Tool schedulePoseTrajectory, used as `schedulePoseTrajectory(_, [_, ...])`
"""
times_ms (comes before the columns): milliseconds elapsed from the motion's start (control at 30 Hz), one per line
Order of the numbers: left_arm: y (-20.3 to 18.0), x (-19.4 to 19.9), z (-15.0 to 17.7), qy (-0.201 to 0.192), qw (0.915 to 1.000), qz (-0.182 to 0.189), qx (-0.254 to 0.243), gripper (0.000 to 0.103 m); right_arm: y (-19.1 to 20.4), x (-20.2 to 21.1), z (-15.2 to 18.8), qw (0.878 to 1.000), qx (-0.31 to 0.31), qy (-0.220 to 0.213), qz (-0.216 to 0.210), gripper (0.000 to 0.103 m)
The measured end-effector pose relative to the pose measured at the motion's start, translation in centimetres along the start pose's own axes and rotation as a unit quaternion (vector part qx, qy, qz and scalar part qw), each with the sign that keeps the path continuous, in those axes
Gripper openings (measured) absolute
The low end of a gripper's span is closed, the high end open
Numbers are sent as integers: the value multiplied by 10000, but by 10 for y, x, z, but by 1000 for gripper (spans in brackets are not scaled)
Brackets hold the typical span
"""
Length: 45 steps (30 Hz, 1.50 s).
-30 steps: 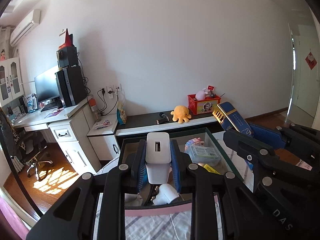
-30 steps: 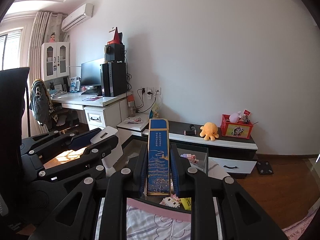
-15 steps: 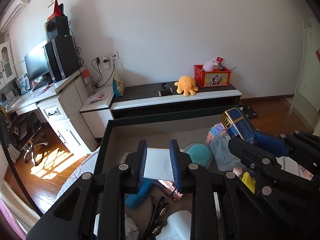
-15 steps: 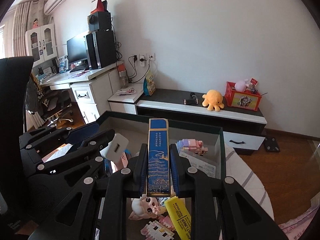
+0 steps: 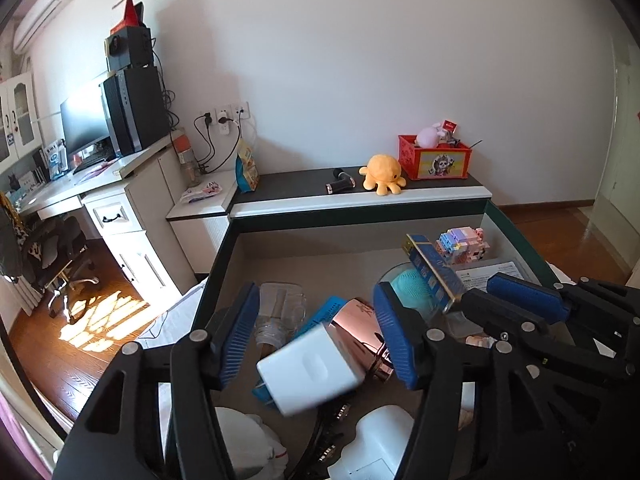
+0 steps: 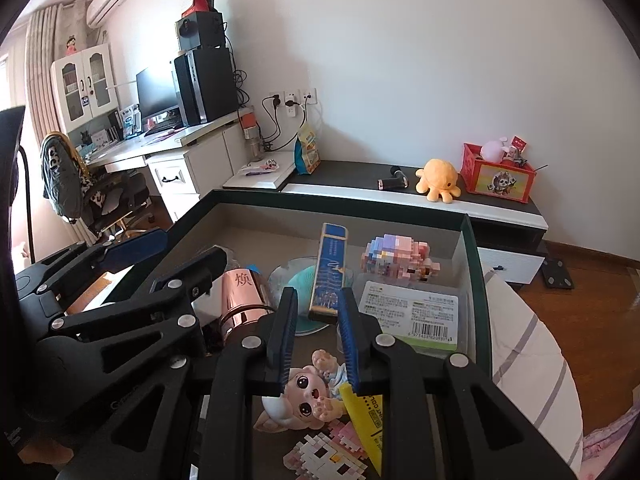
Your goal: Organize rigid objects
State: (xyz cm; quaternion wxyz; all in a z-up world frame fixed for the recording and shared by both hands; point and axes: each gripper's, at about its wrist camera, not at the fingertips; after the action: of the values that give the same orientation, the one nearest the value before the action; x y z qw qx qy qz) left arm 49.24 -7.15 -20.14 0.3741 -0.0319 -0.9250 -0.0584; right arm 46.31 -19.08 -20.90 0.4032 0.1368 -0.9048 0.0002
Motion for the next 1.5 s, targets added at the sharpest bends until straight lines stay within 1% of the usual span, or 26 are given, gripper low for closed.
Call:
schedulePoseTrajectory(33, [0, 1, 1, -19, 10000, -18, -5, 66, 0, 0, 1, 10000, -33, -23, 2, 23])
schedulePoseTrajectory(100, [0, 4, 2, -56, 10000, -36, -25, 68, 0, 0, 1, 10000, -63, -37, 4, 23])
schedulePoseTrajectory(167, [1, 5, 3, -80, 9999, -75, -31, 73, -2, 1, 1, 9999, -115, -81, 25, 24])
schedulePoseTrajectory(200, [3, 6, 4, -89, 9999, -86, -22, 78, -3, 2, 1, 9999, -132, -87, 26, 25])
schedulePoseTrajectory(267, [7, 5, 3, -75, 10000, -58, 10, 81, -5, 4, 1, 9997, -199, -133, 71, 31])
schedulePoseTrajectory(333, [10, 4, 3, -52, 9999, -31, 81, 84, -8, 6, 2, 9994, -280, -171, 121, 44])
schedulePoseTrajectory(467, [13, 2, 3, -8, 9999, -63, 124, 87, -10, 7, 1, 9993, -307, -202, 116, 50])
schedulePoseTrajectory(533, [14, 1, 3, 22, 9999, -61, 160, 90, -11, 7, 1, 9990, -335, -219, 187, 63])
schedulePoseTrajectory(600, [15, 0, 3, 30, 9998, 4, 185, 91, -13, 9, 1, 9987, -394, -259, 185, 69])
schedulePoseTrajectory(700, [16, 1, 4, 4, 9998, -5, 190, 95, -16, 13, 0, 9982, -439, -349, 202, 79])
schedulePoseTrajectory(900, [15, 0, 5, 17, 9998, -37, 169, 98, -18, 13, 1, 9980, -464, -372, 193, 81])
schedulePoseTrajectory(1033, [16, 1, 5, -12, 9998, -65, 175, 102, -18, 14, 2, 9977, -488, -423, 210, 82])
schedulePoseTrajectory(1200, [15, 1, 5, -29, 9998, -59, 162, 102, -20, 11, 4, 9975, -499, -420, 271, 84])
schedulePoseTrajectory(1267, [16, 2, 4, -43, 9998, -40, 165, 102, -18, 13, 5, 9971, -472, -464, 387, 85])
schedulePoseTrajectory(1300, [17, 3, 5, -80, 9998, -21, 178, 102, -18, 14, 5, 9968, -468, -480, 447, 88])
schedulePoseTrajectory(1400, [20, 7, 5, -168, 9995, 123, 241, 103, -20, 19, 5, 9954, -507, -585, 566, 103])
schedulePoseTrajectory(1500, [20, 8, 5, -184, 9994, 148, 239, 103, -22, 23, 5, 9951, -520, -628, 551, 103])
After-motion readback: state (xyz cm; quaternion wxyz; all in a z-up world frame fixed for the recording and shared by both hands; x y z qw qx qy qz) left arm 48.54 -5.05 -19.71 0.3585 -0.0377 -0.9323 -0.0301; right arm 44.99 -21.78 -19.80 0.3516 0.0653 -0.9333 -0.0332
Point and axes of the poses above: each gripper's, at about its wrist camera, not at the fingertips, and x roughly against the way its jaws point, y to its left, z to its underside, and after that the axes turned 9 degrees about y, right-handed
